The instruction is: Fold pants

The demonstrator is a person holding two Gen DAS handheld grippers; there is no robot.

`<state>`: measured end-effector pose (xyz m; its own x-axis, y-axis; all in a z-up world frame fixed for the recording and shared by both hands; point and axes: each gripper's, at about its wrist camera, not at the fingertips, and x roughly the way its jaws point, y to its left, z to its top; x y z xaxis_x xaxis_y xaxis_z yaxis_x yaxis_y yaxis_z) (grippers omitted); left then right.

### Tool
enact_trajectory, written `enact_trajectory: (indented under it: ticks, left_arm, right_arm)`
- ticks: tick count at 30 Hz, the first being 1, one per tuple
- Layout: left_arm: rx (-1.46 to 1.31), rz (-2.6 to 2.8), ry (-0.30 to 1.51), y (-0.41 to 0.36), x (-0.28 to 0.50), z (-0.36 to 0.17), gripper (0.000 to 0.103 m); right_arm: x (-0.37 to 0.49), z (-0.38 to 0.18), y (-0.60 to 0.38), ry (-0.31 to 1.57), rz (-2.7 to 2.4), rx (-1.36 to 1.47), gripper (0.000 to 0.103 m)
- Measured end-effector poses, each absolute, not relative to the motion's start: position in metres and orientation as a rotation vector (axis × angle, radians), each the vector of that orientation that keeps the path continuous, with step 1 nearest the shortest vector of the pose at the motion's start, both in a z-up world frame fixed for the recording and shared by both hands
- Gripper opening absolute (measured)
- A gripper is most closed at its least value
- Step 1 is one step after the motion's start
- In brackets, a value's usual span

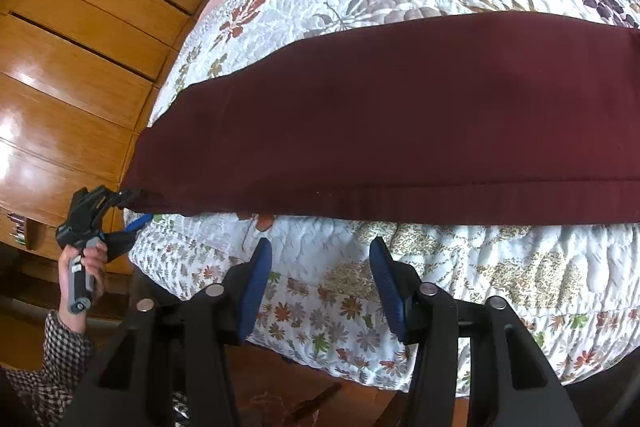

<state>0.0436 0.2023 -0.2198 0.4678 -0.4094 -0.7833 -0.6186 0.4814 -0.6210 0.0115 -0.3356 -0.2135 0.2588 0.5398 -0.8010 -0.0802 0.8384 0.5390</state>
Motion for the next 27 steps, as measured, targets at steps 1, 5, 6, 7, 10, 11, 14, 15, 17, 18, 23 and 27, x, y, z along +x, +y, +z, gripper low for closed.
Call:
enact_trajectory:
  ticks: [1,5,6,7,10,11,14,15,17,18,23,27]
  left_arm:
    - [-1.122,0.173,1.14,0.203,0.044,-0.22,0.037]
    - [-1.125,0.196,1.157,0.203,0.044,-0.22,0.024]
    - [-1.138,0.189,1.151,0.205,0.042,-0.218,0.024]
    - [-1.136,0.186,1.157,0.207,0.041,-0.217,0.024]
    - [-1.154,0.198,1.178,0.218,0.031,-0.219,0.025]
    - [-1.162,0.211,1.191,0.221,0.029,-0.218,0.025]
    - [-1.184,0.183,1.174,0.223,0.023,-0.205,0.026]
    - [-1.172,0.179,1.161,0.223,0.023,-0.198,0.029]
    - [-1.16,0.155,1.136,0.221,0.027,-0.188,0.031]
    - [-1.152,0.154,1.141,0.221,0.031,-0.189,0.032]
    - [-1.156,0.205,1.216,0.22,0.046,-0.208,0.031]
    - [-1.173,0.197,1.189,0.222,0.053,-0.216,0.032]
  right_arm:
    - [0.011,-0.214,-0.336,1.248,0.434,0.431,0.052]
    - [0.011,-0.217,-0.337,1.261,0.42,0.429,0.053]
    - [0.011,-0.217,-0.336,1.261,0.42,0.428,0.053]
    - [0.01,-0.218,-0.336,1.26,0.42,0.425,0.053]
    - [0.011,-0.219,-0.333,1.265,0.421,0.423,0.053]
    - [0.011,-0.219,-0.332,1.267,0.422,0.419,0.053]
    - [0.01,-0.217,-0.33,1.265,0.429,0.408,0.053]
    - [0.011,-0.218,-0.329,1.266,0.428,0.408,0.053]
    - [0.012,-0.219,-0.327,1.269,0.424,0.415,0.053]
    - [0.013,-0.22,-0.326,1.27,0.422,0.418,0.054]
    - [0.013,-0.217,-0.32,1.275,0.432,0.402,0.054]
    - [0.016,-0.215,-0.322,1.27,0.428,0.403,0.054]
